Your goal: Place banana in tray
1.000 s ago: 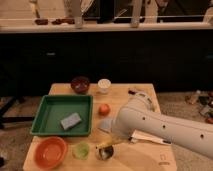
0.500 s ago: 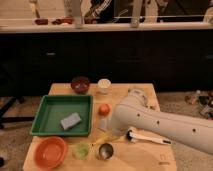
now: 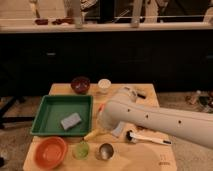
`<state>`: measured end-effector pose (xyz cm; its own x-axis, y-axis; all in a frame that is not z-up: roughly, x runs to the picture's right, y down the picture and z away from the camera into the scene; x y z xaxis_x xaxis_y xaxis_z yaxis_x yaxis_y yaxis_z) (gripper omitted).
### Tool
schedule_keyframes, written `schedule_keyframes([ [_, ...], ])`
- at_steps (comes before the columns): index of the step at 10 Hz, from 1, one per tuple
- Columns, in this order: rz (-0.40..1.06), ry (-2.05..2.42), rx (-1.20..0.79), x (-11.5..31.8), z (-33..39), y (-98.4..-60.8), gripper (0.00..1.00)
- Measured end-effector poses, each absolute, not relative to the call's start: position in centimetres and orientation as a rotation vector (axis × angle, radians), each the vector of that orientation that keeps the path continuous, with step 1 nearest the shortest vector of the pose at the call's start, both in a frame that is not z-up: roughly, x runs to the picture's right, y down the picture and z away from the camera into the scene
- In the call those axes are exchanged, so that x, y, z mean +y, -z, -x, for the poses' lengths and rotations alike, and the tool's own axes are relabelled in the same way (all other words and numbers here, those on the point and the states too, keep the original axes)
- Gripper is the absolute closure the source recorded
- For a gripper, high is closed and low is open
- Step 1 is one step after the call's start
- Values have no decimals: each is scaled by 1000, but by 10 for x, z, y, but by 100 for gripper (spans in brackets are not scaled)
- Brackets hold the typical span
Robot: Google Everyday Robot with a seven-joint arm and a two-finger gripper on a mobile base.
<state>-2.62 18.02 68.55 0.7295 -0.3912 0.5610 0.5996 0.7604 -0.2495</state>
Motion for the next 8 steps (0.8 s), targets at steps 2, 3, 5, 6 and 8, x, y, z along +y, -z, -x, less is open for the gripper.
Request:
schedule_keyframes([
  [2,424,551,-515,178,34,-694,100],
  [3,418,549,-518,177,39,-698,100],
  [5,413,557,-527,174,56,-711,100],
  [6,413,560,-532,173,62,-715,100],
  [8,412,566,-542,166,78,-726,100],
])
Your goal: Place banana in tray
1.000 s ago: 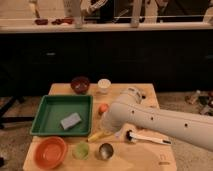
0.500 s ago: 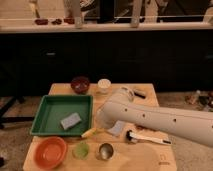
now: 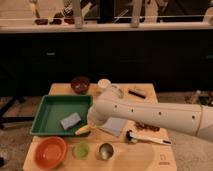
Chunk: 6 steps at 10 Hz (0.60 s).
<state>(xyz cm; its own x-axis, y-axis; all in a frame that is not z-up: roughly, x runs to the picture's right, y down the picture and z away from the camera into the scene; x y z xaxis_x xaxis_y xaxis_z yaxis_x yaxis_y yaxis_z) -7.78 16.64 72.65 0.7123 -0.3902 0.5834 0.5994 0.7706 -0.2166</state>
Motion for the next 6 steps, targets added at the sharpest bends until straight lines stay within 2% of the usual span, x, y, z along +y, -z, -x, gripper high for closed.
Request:
schedule_keyframes([
  [6,422,612,-571,148,133,-752,100],
])
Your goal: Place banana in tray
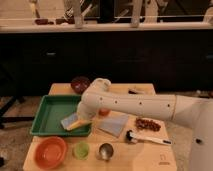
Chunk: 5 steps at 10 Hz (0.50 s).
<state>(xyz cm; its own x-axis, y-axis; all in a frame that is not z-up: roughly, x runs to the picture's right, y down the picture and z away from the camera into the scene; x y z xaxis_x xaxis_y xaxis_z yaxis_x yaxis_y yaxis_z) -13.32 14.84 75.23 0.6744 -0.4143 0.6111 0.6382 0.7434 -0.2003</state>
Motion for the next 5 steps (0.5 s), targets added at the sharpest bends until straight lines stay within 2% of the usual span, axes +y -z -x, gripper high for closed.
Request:
schedule_keyframes([
  [5,424,617,-613,138,164,-761,100],
])
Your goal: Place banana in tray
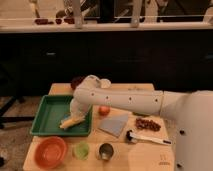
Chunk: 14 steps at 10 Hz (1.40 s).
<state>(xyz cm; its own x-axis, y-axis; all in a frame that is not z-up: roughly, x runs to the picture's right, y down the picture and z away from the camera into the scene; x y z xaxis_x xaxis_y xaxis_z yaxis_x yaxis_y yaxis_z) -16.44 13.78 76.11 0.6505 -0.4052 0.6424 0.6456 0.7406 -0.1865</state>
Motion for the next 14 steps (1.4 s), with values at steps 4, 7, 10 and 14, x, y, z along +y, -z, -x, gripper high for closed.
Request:
schedule_keyframes([
  [4,433,566,-674,132,178,-769,100],
  [7,448,541,-698,131,187,-783,100],
  [10,449,540,-699,130,187,-783,84],
  [14,449,542,-700,131,188,-782,45],
])
